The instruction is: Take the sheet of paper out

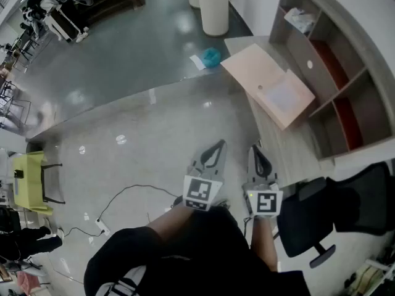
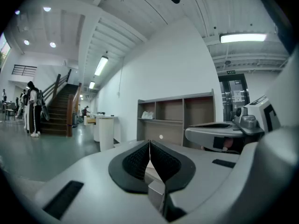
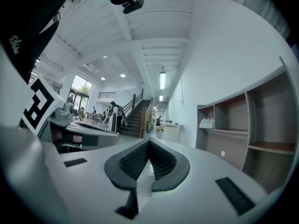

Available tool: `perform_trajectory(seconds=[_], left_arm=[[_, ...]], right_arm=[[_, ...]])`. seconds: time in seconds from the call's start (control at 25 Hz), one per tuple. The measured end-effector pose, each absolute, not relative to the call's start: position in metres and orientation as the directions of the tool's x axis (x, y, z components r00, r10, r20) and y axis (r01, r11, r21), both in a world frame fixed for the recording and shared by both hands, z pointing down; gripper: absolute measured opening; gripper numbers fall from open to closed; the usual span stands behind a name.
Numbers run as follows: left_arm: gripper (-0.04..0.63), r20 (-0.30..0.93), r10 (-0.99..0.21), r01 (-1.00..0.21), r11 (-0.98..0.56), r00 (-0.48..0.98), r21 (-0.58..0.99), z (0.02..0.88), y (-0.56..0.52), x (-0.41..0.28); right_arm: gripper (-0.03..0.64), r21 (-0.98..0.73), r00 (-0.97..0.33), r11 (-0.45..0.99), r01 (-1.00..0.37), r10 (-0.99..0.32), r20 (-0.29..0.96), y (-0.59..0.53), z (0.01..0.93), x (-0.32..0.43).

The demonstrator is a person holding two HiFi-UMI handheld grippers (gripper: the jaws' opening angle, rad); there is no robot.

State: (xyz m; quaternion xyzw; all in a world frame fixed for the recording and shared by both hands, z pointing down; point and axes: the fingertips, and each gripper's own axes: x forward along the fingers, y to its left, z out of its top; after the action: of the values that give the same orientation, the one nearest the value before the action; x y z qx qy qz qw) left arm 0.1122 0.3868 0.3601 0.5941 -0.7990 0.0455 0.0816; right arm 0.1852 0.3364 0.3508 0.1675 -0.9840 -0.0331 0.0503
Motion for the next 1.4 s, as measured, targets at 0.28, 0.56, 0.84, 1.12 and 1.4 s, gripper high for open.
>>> perform_trajectory(seconds=[0.28, 0.56, 0.84, 1.12, 1.4], left_arm=[[0.046, 0.183, -0.941, -0.952, 0.299, -0.284, 0.060, 0.365, 0.374, 0.090], [0.046, 0.191, -0.943, -0.950, 0.296, -0.274, 0.097, 0.376, 0.359, 0.056], [0.046, 0.213, -0.939, -0.950, 0.296, -0.270, 0.100, 0.378, 0.345, 0.005], [0.046, 0.232, -0.940, -0.954, 0.279, -0.249, 0.107, 0.381, 0.339, -0.050], [0.046, 0.250, -0.952, -0.969, 0.212, -0.176, 0.125, 0.385, 0.329, -0.085]], right_arm=[[0.017, 0.108, -0.943, 0.945, -0.308, -0.319, 0.098, 0.330, 0.352, 0.161], [0.017, 0.104, -0.939, 0.946, -0.306, -0.318, 0.131, 0.315, 0.361, 0.127], [0.017, 0.095, -0.937, 0.950, -0.299, -0.311, 0.158, 0.299, 0.370, 0.077], [0.017, 0.085, -0.941, 0.955, -0.285, -0.296, 0.164, 0.295, 0.372, 0.016], [0.017, 0.082, -0.920, 0.938, -0.338, -0.347, 0.181, 0.286, 0.373, -0.017]])
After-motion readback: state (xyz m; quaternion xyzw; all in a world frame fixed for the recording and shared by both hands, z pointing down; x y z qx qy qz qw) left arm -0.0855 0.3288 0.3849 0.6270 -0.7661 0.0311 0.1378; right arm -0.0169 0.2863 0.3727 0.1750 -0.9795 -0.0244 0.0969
